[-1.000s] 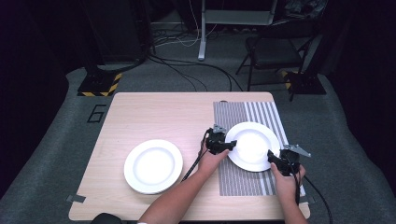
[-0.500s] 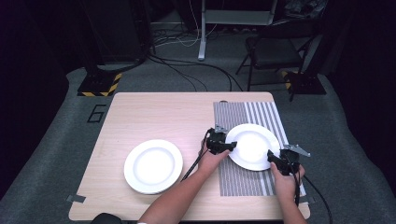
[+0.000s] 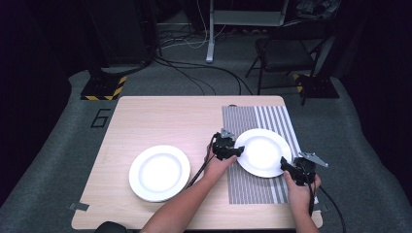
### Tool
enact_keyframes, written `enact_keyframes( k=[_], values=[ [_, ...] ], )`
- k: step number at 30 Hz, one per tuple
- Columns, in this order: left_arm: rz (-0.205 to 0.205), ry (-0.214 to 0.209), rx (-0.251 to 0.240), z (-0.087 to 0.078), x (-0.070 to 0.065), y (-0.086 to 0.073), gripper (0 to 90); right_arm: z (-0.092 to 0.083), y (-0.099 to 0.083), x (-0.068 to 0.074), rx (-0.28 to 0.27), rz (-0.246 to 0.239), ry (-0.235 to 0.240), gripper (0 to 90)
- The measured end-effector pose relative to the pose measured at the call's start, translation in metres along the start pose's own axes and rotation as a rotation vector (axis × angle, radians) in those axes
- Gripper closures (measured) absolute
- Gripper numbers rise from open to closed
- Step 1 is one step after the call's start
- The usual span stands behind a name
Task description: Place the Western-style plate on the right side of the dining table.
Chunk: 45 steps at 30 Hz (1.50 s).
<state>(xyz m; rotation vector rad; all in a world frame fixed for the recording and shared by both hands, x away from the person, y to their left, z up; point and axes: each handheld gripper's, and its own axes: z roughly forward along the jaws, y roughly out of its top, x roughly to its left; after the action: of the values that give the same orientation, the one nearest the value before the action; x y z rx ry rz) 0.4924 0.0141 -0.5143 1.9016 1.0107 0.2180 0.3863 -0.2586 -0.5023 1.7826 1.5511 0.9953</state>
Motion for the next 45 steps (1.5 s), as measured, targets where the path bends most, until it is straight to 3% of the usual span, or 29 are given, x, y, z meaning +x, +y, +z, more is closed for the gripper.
enact_keyframes(
  k=[5, 7, 11, 24, 32, 36, 39, 45],
  values=[
    [-0.024, 0.008, -0.005, -0.005, 0.004, 0.001, 46.6, -0.006, 0.002, 0.005, -0.001, -0.028, 0.019, 42.0],
    [-0.002, 0.014, -0.003, -0.008, 0.006, 0.001, 46.5, -0.006, 0.002, 0.007, -0.001, -0.048, 0.019, 41.3],
    [-0.015, 0.020, -0.007, -0.013, 0.007, 0.001, 46.3, -0.007, 0.002, 0.009, 0.021, -0.070, 0.027, 39.1],
    [0.005, 0.008, 0.011, -0.035, 0.008, 0.000, 45.3, -0.018, 0.011, 0.003, -0.029, -0.046, 0.074, 39.3],
    [0.006, 0.016, 0.004, -0.056, 0.013, 0.004, 44.8, -0.018, 0.013, 0.023, -0.025, -0.133, 0.089, 39.4],
    [0.006, 0.022, 0.009, -0.068, 0.018, 0.003, 44.7, -0.017, 0.014, 0.035, -0.024, -0.163, 0.130, 39.4],
    [-0.022, 0.032, -0.008, -0.078, 0.022, 0.002, 44.7, -0.017, 0.014, 0.044, -0.018, -0.175, 0.163, 39.4],
    [-0.015, 0.061, -0.023, -0.104, 0.032, -0.002, 44.2, -0.016, 0.017, 0.061, -0.015, -0.209, 0.223, 39.4]
  ],
)
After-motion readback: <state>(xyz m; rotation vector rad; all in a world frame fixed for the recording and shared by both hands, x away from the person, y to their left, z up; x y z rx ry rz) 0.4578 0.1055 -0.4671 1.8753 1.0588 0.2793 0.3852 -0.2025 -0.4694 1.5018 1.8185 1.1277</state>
